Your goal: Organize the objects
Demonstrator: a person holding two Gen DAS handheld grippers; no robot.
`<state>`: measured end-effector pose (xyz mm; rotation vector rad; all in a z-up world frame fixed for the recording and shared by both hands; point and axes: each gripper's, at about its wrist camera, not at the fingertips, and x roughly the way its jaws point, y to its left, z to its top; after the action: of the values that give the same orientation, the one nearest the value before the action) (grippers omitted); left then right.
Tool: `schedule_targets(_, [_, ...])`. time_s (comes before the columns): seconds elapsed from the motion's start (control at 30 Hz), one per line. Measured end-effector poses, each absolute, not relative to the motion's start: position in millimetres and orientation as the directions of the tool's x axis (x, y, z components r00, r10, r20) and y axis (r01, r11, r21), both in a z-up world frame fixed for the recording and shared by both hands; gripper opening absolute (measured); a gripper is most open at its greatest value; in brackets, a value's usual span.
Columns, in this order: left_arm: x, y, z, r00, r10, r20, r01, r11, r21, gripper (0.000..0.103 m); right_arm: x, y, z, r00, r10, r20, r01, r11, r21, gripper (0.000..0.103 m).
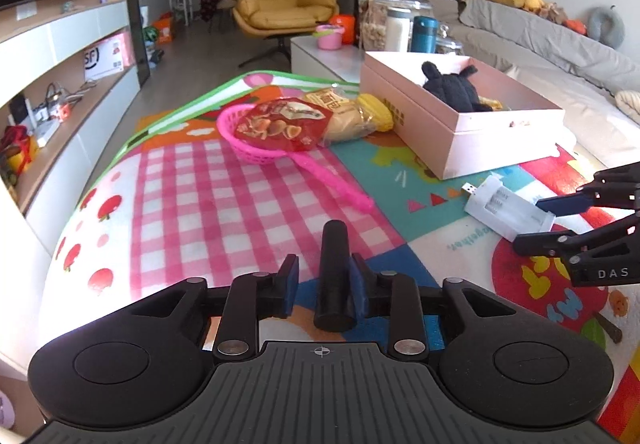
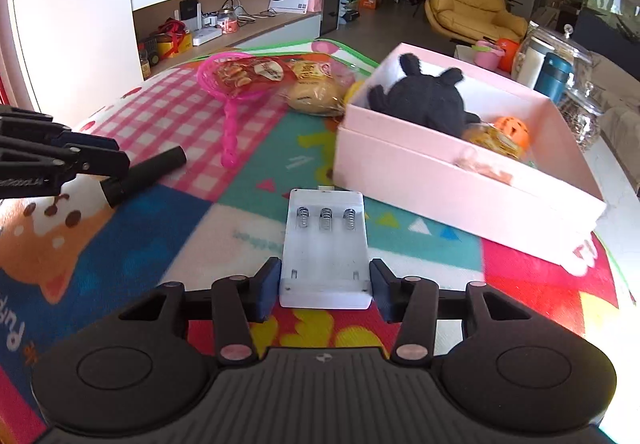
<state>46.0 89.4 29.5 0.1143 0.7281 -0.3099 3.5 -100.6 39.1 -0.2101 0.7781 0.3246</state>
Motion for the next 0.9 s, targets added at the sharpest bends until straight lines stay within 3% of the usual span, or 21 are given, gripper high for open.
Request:
schedule_targets(0.13, [48, 75, 17, 0.694, -0.202, -0.691, 0.304, 0.952, 0.027, 0.036, 2, -115, 37, 0.678, 0.207, -0.705, -0.345, 0.937, -0.057, 0.057])
schedule_targets(0.37, [46, 79, 15, 0.707, -0.193, -0.680, 0.250, 0.968, -0.015, 0.036, 29, -102, 33, 0.689, 0.239, -0.684, -0.354, 0.935, -0.029, 0.057])
schedule_targets(0.5, [40, 74, 14, 0.732, -0.171, -0.660, 0.220, 0.976, -0.009, 0.028, 23, -101, 34, 0.677, 0.258, -0.689, -0.383, 0.923, -0.030, 0.048])
schedule_targets(0.63, [32, 64, 15, 0.736, -0.154, -0.660, 0.228, 0.973, 0.028, 0.024, 6, -113, 37, 0.678, 0.229, -0.698, -0.375, 0.925, -0.061, 0.047])
schedule_targets(0.9, [2, 28, 19, 0.671, -0.293, -0.681, 0.370, 0.928, -0.034, 0.023, -39, -169, 65, 0.719, 0.174, -0.674, -0.283, 0.958, -0.055, 0.047])
